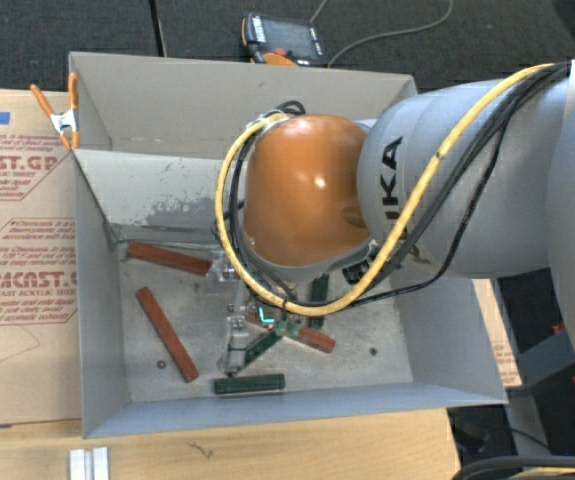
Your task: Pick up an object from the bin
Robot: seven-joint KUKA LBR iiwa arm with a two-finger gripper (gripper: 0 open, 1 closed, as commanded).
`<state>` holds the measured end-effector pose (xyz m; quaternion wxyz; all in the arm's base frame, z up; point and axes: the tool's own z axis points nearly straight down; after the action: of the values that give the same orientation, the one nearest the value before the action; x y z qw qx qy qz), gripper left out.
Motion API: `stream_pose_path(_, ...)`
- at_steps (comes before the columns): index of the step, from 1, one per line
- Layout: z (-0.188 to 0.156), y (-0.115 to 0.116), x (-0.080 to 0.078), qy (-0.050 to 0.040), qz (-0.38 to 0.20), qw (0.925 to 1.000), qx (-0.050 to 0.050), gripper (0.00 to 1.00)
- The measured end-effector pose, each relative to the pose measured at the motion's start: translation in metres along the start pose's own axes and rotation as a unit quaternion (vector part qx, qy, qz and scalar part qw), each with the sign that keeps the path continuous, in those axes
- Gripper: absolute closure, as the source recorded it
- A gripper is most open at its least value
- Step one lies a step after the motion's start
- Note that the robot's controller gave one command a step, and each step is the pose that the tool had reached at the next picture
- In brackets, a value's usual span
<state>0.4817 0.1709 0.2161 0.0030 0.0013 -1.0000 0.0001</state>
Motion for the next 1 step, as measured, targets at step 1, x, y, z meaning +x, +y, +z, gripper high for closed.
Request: stream_pose_path(1, 0.1504, 0.0247, -0.0057, 0.0002, 0.116, 0.9932, 0.001, 0.00)
